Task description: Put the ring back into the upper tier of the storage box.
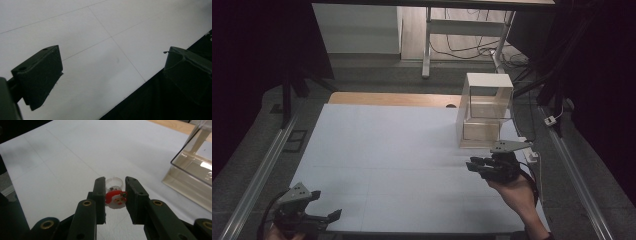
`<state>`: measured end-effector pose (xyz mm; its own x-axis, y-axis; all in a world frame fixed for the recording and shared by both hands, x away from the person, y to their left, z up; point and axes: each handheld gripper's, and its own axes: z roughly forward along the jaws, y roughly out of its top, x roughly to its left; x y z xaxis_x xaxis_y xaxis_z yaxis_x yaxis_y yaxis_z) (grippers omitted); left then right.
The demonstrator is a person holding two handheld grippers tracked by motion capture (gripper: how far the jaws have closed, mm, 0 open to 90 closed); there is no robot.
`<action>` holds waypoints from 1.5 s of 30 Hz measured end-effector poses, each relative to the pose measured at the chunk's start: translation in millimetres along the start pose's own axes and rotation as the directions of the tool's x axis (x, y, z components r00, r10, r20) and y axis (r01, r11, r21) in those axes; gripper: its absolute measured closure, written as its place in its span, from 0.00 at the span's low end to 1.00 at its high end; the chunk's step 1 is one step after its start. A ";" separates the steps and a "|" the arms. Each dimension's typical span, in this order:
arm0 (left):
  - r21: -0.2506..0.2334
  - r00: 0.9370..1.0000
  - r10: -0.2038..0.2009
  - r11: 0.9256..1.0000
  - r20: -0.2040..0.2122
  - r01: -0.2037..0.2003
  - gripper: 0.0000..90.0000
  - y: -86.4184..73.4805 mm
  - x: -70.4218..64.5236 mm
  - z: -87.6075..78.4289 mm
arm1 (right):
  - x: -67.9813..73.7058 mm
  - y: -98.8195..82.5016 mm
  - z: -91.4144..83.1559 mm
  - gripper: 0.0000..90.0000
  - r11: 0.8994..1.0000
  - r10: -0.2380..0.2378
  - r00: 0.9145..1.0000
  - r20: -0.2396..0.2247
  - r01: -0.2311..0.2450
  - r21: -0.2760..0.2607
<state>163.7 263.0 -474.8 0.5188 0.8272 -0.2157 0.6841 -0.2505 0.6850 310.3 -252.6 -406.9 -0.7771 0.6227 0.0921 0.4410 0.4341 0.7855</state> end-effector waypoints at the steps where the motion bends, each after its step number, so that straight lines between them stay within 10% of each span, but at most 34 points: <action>1: 0.000 1.000 0.000 1.000 0.000 0.000 0.03 0.0 0.0 0.0 | -0.9 1.6 -1.0 0.78 1.000 -0.002 1.000 0.004 0.002 -0.002; 45: 0.008 1.000 -0.008 1.000 0.001 0.008 0.03 0.5 0.7 0.7 | -43.1 75.9 -18.1 0.78 0.995 0.022 0.996 0.092 -0.013 -0.099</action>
<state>164.7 263.1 -475.1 0.5142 0.8285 -0.2220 0.6922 -0.2480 0.6778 369.2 -258.3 -340.1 -0.7228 0.6890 0.0528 0.4045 0.3599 0.8407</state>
